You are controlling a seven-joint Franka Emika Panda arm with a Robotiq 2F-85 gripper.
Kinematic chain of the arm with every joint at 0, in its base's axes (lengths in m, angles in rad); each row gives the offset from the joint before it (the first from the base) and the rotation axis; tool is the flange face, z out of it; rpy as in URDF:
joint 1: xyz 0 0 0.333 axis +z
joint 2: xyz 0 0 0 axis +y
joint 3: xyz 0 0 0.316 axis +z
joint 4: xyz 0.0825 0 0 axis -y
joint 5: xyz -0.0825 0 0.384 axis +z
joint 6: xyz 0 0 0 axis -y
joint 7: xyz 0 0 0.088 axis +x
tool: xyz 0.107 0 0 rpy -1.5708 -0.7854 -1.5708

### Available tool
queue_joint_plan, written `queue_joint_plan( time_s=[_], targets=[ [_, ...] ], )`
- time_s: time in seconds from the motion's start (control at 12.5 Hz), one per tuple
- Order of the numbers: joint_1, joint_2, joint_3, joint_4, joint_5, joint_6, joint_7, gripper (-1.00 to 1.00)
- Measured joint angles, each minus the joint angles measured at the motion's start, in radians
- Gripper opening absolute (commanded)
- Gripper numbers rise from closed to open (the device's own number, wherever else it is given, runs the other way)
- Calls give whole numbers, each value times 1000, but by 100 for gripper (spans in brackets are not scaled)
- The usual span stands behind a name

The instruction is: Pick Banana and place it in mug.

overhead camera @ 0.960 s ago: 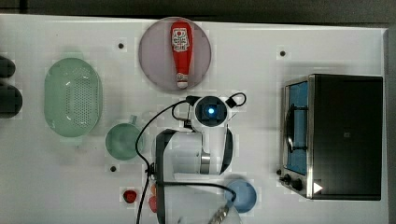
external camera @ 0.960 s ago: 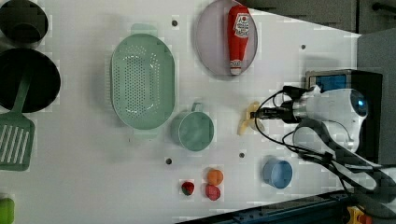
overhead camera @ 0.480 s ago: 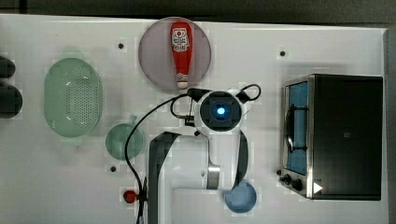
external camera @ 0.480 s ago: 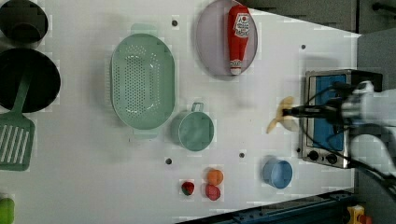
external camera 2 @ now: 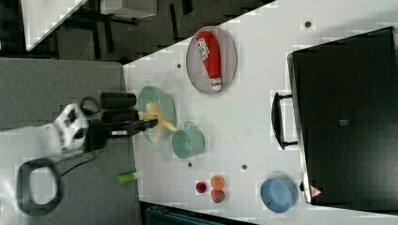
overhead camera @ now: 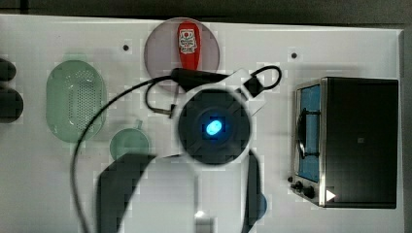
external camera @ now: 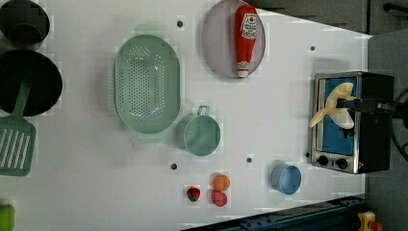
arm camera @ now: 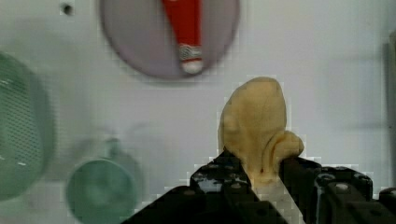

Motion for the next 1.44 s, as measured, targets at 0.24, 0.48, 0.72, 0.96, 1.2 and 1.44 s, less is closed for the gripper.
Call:
queue_joint_plan(
  time_s=[0.24, 0.48, 0.72, 0.96, 1.2, 1.44],
  targets=[
    [5, -23, 129, 18, -27, -13, 186, -30],
    [54, 51, 258, 21, -9, -65, 383, -30],
    [72, 136, 366, -14, 18, 9, 540, -30],
    [94, 216, 417, -102, 1, 166, 602, -30],
    [101, 298, 376, -143, -1, 276, 635, -30],
    [82, 350, 366, -180, 25, 348, 657, 1]
  ],
)
